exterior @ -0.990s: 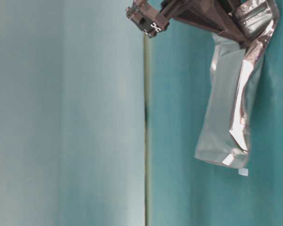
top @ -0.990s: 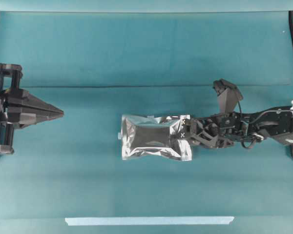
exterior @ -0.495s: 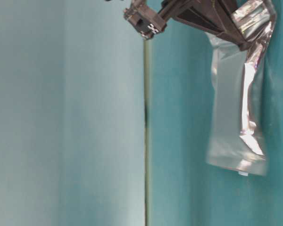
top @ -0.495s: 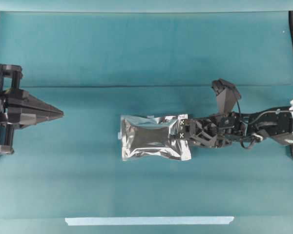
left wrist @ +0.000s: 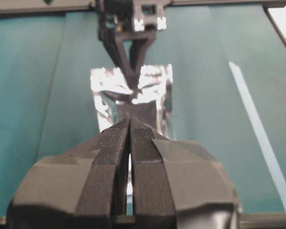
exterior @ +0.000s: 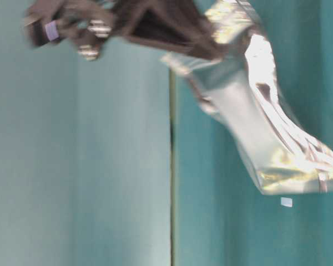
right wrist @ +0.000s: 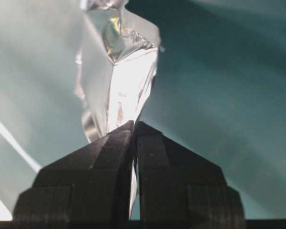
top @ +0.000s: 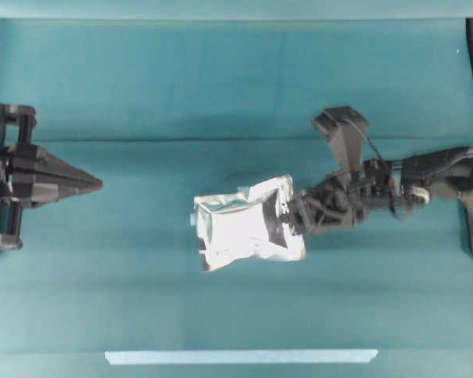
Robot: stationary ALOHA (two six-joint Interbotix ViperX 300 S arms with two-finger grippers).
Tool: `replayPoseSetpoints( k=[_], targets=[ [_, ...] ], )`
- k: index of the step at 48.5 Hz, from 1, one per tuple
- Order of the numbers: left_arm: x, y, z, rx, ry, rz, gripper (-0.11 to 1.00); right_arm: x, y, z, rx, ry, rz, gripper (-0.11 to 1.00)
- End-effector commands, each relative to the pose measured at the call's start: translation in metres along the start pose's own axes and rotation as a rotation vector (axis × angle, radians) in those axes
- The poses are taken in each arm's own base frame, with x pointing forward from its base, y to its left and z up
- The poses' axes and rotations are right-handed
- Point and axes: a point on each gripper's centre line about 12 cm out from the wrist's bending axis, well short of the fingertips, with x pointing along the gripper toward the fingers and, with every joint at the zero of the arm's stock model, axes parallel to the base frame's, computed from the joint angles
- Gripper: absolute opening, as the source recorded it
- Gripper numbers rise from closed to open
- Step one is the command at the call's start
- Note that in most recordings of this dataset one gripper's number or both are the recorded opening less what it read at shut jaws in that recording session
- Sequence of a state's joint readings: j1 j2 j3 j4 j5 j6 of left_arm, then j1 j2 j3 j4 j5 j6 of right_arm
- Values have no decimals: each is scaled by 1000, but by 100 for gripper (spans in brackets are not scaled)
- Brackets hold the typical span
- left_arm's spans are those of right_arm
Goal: Hand over the silver zip bag and make it stand upright.
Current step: 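Lift the bag with the right gripper and hold it hanging vertically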
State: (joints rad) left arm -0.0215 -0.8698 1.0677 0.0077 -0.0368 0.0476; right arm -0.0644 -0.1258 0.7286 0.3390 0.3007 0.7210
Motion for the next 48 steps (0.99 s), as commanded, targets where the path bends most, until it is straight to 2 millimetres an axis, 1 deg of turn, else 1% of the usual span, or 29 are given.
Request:
replayPoseSetpoints(
  k=[1, 6, 12, 20, 27, 36, 40, 42, 48],
  targets=[
    [0, 1, 5, 1, -15, 2, 0, -25, 26, 21, -88, 2, 28, 2],
    [1, 0, 5, 2, -14, 1, 0, -37, 38, 35, -167, 27, 16, 2],
    [0, 0, 5, -8, -15, 1, 0, -44, 48, 42, -278, 85, -15, 2],
    [-1, 0, 6, -7, -17, -1, 0, -43, 51, 39, -430, 232, -94, 2],
    [-2, 0, 6, -8, -11, 1, 0, -45, 59, 44, -571, 317, -139, 2],
    [-2, 0, 5, -7, -3, -1, 0, -43, 78, 56, -752, 394, -178, 2],
    [-2, 0, 5, -8, -2, 0, 0, -40, 89, 59, -842, 414, -184, 2],
    [-2, 0, 5, -9, -2, -1, 0, -39, 98, 61, -901, 421, -181, 2],
    [-2, 0, 4, -9, 0, 0, 0, -36, 113, 64, -1034, 435, -191, 2]
  ],
)
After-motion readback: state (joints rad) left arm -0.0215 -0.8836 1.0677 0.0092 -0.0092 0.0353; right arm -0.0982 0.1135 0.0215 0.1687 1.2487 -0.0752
